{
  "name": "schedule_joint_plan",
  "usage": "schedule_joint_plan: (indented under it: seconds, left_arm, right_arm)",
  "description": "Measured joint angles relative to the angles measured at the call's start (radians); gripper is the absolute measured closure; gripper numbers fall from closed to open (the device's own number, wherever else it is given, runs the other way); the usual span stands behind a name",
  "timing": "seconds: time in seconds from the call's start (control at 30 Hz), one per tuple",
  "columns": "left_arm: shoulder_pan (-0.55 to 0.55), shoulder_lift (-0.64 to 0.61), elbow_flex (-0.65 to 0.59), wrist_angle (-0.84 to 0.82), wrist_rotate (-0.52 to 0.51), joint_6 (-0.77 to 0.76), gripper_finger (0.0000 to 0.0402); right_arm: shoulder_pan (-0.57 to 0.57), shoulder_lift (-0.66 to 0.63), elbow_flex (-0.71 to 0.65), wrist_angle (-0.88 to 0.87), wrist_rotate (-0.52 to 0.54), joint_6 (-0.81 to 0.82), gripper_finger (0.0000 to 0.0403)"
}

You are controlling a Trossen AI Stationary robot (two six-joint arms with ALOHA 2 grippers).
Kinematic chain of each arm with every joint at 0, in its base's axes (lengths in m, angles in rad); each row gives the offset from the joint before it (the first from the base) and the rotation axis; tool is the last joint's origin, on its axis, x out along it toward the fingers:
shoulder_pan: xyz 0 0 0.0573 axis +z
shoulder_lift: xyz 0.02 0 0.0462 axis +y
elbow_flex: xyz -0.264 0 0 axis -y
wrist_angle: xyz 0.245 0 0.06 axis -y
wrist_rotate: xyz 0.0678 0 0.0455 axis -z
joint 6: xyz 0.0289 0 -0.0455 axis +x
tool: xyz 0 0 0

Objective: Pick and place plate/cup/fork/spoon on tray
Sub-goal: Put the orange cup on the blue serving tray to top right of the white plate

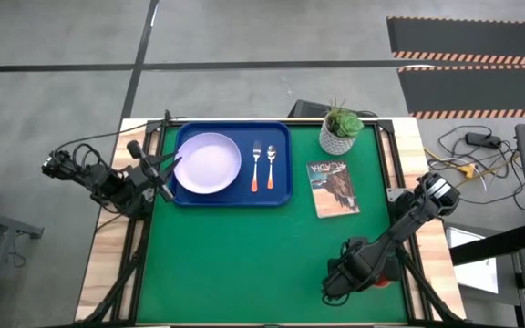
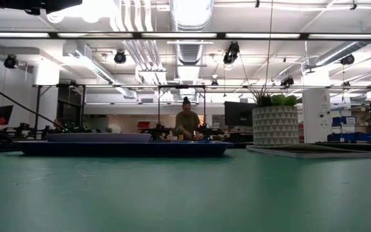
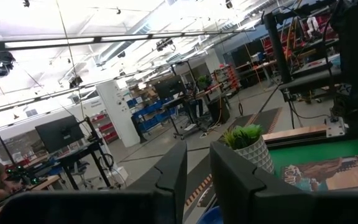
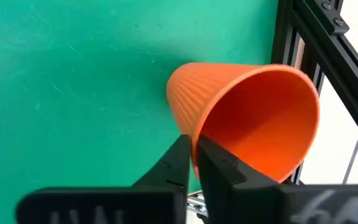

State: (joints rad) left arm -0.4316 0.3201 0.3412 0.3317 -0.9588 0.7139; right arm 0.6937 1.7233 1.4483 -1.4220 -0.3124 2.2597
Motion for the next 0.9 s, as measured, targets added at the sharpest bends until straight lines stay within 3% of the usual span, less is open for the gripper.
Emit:
schedule_joint_plan:
  seconds: [0.4, 0.63, 0.9]
  left_arm:
    - [0.0, 0.0, 0.0, 0.0, 0.0, 0.0, 0.0346]
    - [0.0, 0.0, 0.0, 0.001, 0.0, 0.0, 0.0346]
    - [0.0, 0.0, 0.0, 0.002, 0.0, 0.0, 0.0346]
  right_arm:
    - [-0.019, -0.014, 0.017, -0.005, 0.01, -0.025, 0.0393]
    - [-0.117, -0.014, 0.107, -0.005, 0.214, -0.16, 0.0394]
    - [-0.336, -0.013, 0.195, 0.02, 0.416, -0.558, 0.0394]
